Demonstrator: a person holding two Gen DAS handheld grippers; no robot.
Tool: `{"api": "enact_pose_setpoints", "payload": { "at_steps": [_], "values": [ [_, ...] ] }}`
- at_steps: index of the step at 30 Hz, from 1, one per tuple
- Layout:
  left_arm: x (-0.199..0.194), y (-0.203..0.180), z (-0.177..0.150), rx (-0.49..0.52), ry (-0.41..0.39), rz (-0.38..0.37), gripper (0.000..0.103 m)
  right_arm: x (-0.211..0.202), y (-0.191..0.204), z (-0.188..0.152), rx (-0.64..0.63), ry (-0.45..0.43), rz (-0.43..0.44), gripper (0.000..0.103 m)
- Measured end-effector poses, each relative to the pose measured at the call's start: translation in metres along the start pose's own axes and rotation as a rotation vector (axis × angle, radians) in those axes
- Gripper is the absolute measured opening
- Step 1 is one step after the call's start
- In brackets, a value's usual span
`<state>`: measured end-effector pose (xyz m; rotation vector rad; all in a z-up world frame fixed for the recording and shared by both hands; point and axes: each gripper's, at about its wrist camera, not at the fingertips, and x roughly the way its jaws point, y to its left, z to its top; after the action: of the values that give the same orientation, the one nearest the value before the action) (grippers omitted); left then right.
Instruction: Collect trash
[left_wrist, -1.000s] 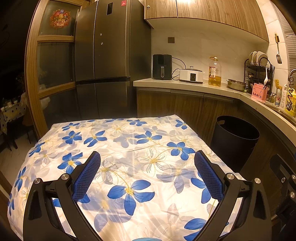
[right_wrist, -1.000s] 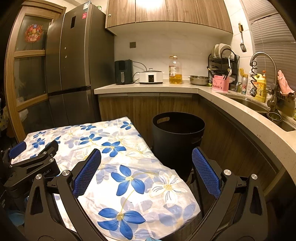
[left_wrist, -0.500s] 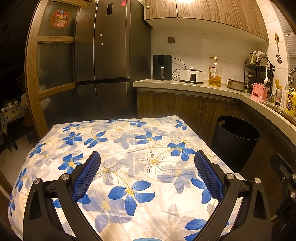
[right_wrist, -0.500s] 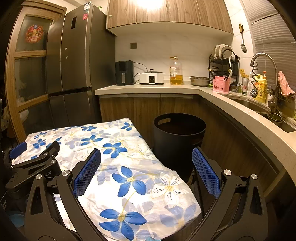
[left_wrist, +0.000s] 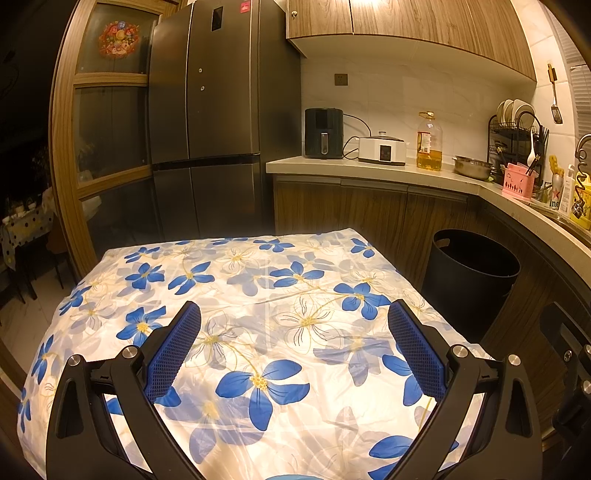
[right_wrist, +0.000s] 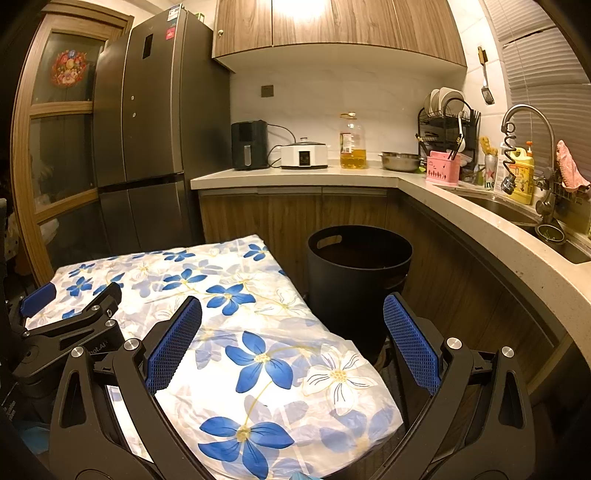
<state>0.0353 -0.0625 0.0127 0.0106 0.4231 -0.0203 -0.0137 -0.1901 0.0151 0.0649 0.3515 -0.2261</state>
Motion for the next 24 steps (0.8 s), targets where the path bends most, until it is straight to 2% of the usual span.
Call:
{"api": "enact_pose_setpoints", "payload": {
  "at_steps": [5,12,24],
  "values": [
    [0.0021,0.0021,0.0006,0.01,0.001,-0.004,0.097,0.0009,0.0004,-0.0004,0.0,0.002,0.001,0.097],
    [0.0046,-0.0025,-0.0022,0.041,0.012,0.007,0.08,0.0018,0.001,0.0001,0.0,0.001,0.001,0.097],
    [0.0045,-0.002,-0.0041,0.046,0.017,0.02,0.079,0.0036,0.0012,-0.0011,0.002,0.004,0.006,0.097]
  ]
}}
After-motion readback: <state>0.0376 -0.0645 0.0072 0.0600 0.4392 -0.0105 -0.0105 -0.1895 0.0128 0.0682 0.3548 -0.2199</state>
